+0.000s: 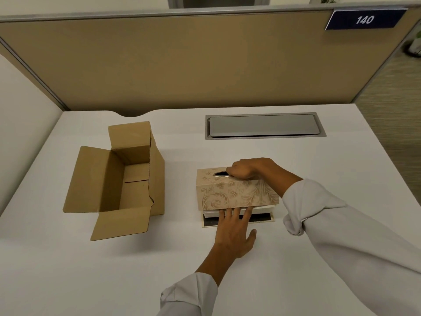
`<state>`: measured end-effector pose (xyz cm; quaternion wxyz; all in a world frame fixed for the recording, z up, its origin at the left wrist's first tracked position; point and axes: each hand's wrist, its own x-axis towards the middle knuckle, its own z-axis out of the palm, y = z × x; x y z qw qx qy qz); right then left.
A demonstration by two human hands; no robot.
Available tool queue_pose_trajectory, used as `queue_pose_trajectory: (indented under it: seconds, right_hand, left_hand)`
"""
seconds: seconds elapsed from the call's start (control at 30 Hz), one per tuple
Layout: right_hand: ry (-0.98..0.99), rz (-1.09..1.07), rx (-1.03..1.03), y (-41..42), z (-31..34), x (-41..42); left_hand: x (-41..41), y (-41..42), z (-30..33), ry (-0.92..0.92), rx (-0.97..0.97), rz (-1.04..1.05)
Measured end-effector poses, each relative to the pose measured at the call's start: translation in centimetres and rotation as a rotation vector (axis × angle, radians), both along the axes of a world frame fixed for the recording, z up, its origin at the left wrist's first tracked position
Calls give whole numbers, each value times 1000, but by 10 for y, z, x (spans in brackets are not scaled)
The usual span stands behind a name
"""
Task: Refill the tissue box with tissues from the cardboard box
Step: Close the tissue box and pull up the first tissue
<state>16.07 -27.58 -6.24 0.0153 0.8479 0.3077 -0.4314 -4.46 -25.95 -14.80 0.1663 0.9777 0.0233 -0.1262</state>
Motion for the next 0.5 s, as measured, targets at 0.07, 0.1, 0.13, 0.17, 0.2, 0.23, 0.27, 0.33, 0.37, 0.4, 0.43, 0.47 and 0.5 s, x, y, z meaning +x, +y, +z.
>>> queue_pose_trajectory:
  seconds: [0.07, 0.1, 0.13, 0.17, 0.2, 0.23, 0.27, 0.33, 0.37, 0.4, 0.43, 0.47, 0.5]
  right_hand:
    - [22, -9, -28, 5, 3, -1]
    - [34, -18, -38, 6, 4, -2]
    - [46, -28, -42, 7, 5, -2]
    - [57, -36, -44, 8, 7, -2]
    - [66, -42, -47, 9, 8, -3]
    - [74, -50, -52, 9, 10, -4]
    - [83, -58, -55, 10, 12, -5]
    - [115, -90, -62, 11, 15, -7]
    - [136, -114, -72, 11, 17, -9]
    - [155, -140, -85, 12, 20, -10]
    - [170, -160, -100, 13, 23, -11]
    - [177, -172, -117, 15, 26, -12]
    - [179, -175, -134, 17, 29, -13]
  left_hand:
    - [-5, 11, -2, -94, -34, -40]
    - [-8, 17, -1, -134, -56, -59]
    - [-11, 23, 1, -168, -80, -76]
    - [-15, 28, 3, -200, -96, -98]
    - [-19, 32, 5, -239, -95, -126]
    - [-25, 35, 7, -291, -87, -154]
    - [-31, 38, 7, -369, -74, -171]
    - [-43, 41, 9, -567, -100, -138]
    - [-47, 41, 13, -642, -123, -97]
    - [-47, 39, 19, -677, -129, -44]
    - [-44, 36, 26, -670, -115, 11]
    - [-37, 33, 33, -612, -92, 65]
    - [-29, 30, 40, -520, -69, 113]
